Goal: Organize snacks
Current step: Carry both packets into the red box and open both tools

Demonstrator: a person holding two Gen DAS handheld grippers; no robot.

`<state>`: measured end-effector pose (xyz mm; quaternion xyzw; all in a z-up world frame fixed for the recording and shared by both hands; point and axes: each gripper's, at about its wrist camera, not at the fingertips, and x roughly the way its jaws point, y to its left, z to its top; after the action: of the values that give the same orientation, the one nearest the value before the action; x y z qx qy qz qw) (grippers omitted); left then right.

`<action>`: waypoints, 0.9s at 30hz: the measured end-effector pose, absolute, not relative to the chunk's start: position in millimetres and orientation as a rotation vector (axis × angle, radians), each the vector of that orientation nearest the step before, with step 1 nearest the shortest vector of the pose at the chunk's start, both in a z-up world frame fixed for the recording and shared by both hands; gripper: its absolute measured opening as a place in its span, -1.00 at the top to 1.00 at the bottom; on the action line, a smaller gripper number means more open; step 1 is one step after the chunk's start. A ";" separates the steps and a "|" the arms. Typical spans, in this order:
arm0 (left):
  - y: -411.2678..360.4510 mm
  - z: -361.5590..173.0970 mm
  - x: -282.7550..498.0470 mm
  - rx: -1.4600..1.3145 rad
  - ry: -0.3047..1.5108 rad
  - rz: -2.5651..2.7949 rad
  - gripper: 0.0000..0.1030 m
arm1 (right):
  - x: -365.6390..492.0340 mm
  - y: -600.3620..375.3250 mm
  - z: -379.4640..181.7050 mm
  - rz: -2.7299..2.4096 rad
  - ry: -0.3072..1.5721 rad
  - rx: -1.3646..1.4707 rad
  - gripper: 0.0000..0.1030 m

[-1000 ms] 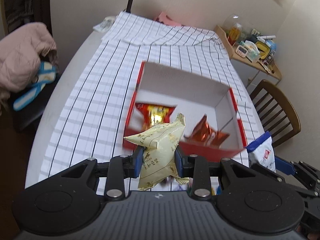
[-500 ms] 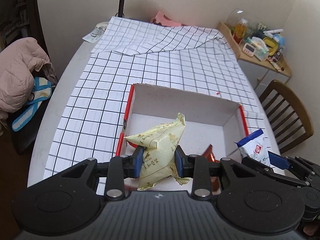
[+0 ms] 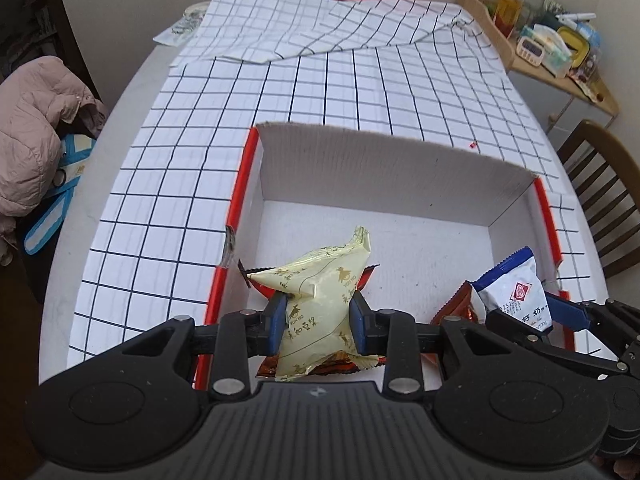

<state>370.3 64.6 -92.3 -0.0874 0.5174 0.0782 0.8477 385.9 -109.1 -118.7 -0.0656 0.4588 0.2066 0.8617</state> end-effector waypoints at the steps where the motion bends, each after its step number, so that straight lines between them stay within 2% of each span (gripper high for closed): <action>1: 63.7 -95.0 370.9 -0.180 1.096 0.165 0.38 | 387.8 -108.5 -120.5 0.437 0.966 -0.143 0.05; 11: 59.8 -111.1 370.6 -0.169 1.120 0.165 0.37 | 387.6 -104.1 -133.7 0.427 0.982 -0.180 0.04; 18: 60.6 -106.1 365.6 -0.174 1.104 0.165 0.34 | 384.4 -104.5 -130.8 0.411 0.967 -0.203 -0.16; 21: 63.7 -99.3 359.1 -0.190 1.078 0.163 0.06 | 380.2 -109.1 -124.9 0.410 0.952 -0.179 -0.23; 26: 65.7 -87.3 345.2 -0.212 1.047 0.146 0.04 | 369.9 -118.1 -110.2 0.432 0.931 -0.141 -0.25; 27: 65.5 -84.9 341.8 -0.210 1.041 0.143 0.04 | 367.0 -119.9 -106.6 0.438 0.926 -0.132 -0.33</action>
<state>341.8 65.5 -84.9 -0.1001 0.4959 0.0681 0.8599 367.0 -119.9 -106.6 -0.0633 0.4425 0.2093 0.8697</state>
